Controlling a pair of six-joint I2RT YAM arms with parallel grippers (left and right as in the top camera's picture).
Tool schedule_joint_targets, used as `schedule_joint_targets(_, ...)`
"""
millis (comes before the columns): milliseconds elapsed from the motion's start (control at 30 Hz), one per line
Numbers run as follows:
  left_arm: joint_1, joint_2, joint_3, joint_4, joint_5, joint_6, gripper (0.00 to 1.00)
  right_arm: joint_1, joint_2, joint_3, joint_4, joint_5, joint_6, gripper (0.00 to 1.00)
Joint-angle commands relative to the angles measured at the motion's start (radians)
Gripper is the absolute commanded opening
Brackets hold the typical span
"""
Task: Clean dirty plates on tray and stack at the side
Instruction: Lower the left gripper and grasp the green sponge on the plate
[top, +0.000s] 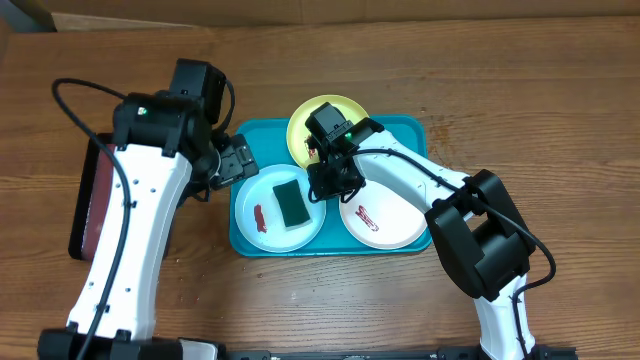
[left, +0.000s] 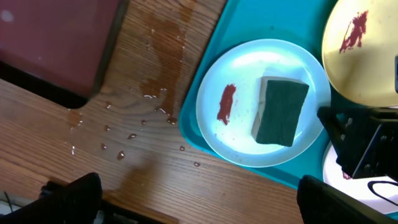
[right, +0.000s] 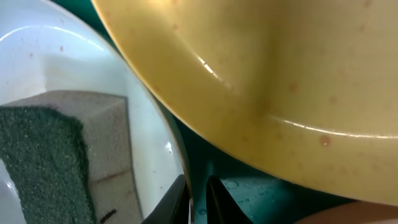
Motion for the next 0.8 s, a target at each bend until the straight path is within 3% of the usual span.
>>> schedule_joint_targets(0,0.004,0.057,-0.016,0.013,0.059,0.037,1.0,-0.002,0.005,-0.009,0.0,0.003,0.078,0.13)
schedule_joint_targets(267,0.003,0.177,-0.077,0.157,0.251,0.138,0.96,0.004,0.005,-0.009,0.001,-0.013,0.093,0.09)
schedule_joint_targets(333,0.003,0.203,-0.098,0.201,0.286,0.138,0.9,0.004,0.005,-0.009,0.002,-0.013,0.101,0.07)
schedule_joint_targets(433,0.003,0.249,-0.129,0.246,0.338,0.138,0.66,0.004,0.005,-0.009,0.003,-0.013,0.12,0.05)
schedule_joint_targets(467,0.003,0.268,-0.137,0.259,0.356,0.138,0.64,0.004,0.005,-0.009,0.004,-0.013,0.119,0.05)
schedule_joint_targets(667,-0.015,0.364,-0.142,0.325,0.473,0.203,0.64,0.004,0.005,-0.009,0.008,-0.015,0.119,0.06)
schedule_joint_targets(767,-0.035,0.39,-0.142,0.356,0.463,0.21,0.63,0.004,0.005,-0.009,0.007,-0.016,0.119,0.06)
